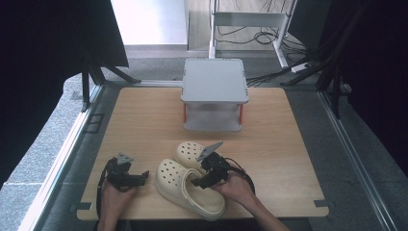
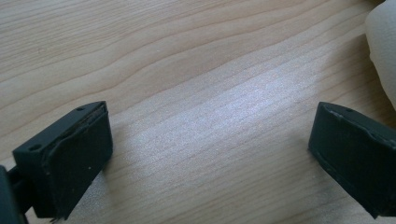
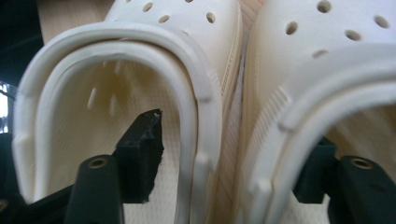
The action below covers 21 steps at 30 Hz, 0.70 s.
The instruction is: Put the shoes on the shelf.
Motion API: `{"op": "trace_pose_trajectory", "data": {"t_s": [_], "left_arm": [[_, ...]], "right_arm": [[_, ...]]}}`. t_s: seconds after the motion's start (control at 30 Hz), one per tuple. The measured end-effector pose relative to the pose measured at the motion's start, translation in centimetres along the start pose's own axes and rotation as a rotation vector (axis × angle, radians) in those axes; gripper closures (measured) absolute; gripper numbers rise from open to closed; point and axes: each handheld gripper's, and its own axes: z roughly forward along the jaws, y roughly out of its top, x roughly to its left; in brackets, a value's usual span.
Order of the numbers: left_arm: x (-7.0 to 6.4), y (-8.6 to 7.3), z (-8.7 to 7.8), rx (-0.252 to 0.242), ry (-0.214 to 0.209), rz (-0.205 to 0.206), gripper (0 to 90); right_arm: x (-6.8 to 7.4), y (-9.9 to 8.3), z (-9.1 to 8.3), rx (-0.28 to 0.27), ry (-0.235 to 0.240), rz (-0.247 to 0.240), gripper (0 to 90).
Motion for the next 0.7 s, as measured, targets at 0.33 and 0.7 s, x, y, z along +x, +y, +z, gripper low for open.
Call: {"op": "trace_pose_trajectory", "data": {"t_s": [0.33,0.7], "left_arm": [[0.0,0.0,0.0,0.001,-0.001,0.0,0.0],[0.0,0.0,0.0,0.0,-0.003,0.0,0.0]], "right_arm": [[0.3,0.9,1.4,0.034,-0.077,-0.043,51.4],[0.3,1.2,1.2,0.057,-0.107,-0.005,66.0]]}}
